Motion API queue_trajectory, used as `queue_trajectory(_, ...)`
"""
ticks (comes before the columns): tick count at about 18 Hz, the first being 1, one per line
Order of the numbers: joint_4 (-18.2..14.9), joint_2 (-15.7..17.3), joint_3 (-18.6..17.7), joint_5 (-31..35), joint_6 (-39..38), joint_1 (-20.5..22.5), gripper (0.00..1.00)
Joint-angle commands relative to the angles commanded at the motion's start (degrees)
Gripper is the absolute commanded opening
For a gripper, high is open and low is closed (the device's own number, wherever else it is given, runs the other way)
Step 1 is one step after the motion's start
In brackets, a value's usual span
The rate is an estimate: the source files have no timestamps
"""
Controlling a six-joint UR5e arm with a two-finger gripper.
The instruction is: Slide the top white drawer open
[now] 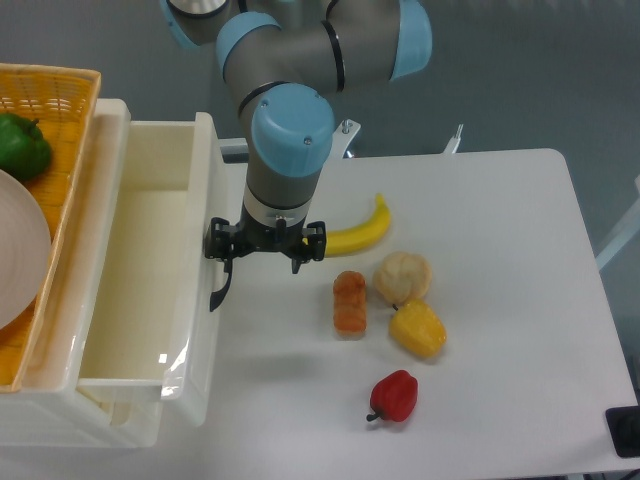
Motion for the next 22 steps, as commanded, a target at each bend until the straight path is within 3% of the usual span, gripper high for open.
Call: queue_trajectory(22, -0.09, -0.35, 0.26, -0.09, 8.88, 4.84, 1.0)
